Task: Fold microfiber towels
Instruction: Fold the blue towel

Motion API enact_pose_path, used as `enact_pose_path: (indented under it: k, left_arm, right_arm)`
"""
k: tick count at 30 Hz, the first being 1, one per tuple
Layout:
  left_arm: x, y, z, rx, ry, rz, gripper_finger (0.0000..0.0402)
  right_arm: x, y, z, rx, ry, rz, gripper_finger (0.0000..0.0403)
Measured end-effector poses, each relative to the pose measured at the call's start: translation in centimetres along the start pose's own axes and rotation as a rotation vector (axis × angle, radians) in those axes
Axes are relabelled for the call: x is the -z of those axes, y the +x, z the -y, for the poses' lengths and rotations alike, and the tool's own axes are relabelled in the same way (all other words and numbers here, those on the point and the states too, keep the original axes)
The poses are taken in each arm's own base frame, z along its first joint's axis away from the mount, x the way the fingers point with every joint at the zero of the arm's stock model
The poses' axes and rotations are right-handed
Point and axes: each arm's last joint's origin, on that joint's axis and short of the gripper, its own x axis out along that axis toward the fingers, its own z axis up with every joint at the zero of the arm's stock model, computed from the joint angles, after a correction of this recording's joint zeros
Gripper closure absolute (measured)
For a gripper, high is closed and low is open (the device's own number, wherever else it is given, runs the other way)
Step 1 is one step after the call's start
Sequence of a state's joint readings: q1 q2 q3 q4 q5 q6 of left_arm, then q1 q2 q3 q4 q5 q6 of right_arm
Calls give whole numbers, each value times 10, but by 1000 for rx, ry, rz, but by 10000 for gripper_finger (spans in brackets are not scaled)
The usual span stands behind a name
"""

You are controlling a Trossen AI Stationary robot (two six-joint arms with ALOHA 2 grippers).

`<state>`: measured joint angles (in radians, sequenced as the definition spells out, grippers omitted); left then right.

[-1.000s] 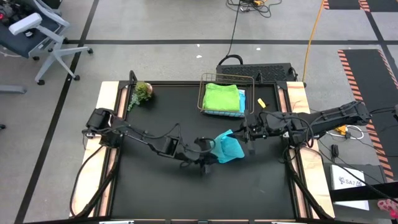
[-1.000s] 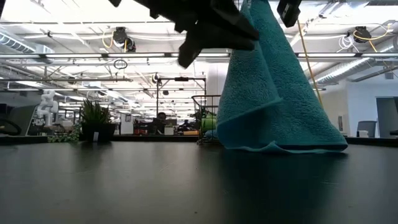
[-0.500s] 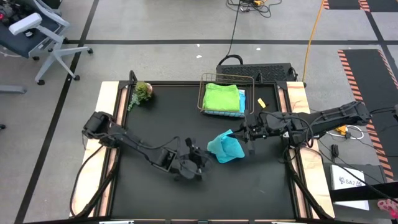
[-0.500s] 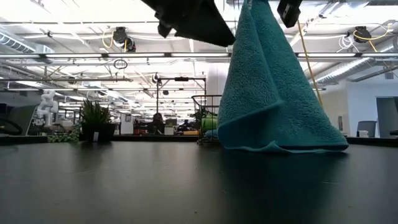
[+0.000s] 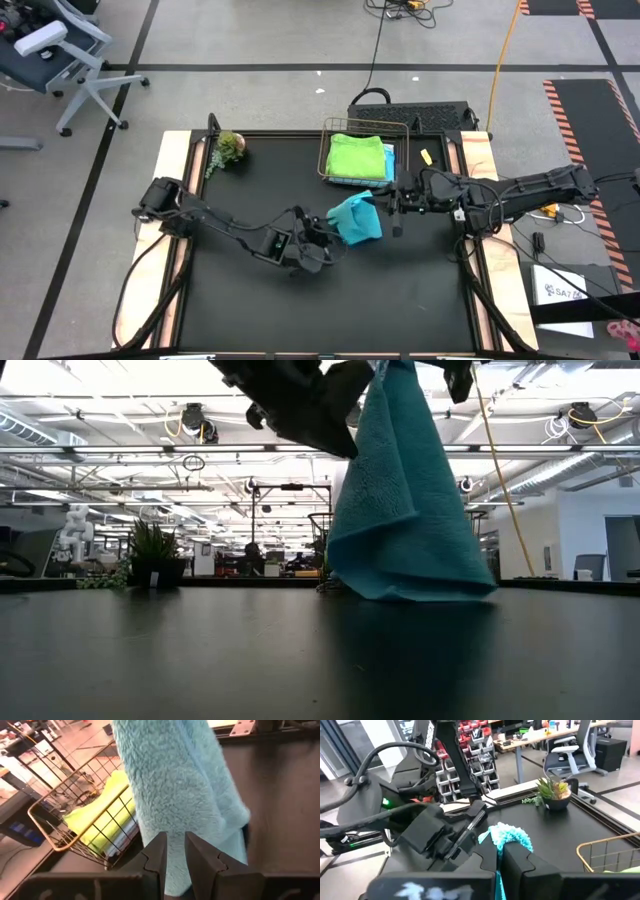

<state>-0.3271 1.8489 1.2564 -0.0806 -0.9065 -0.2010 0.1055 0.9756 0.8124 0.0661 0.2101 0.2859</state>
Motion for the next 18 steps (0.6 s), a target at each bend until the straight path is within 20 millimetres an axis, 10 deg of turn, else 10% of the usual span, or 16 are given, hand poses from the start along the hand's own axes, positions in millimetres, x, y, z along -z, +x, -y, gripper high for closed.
enact_pose_path:
  k: [18]
  left_arm:
    - [23,35,26,271,-265,-74,329]
  right_arm:
    - [-5,6,13,61,31,36,403]
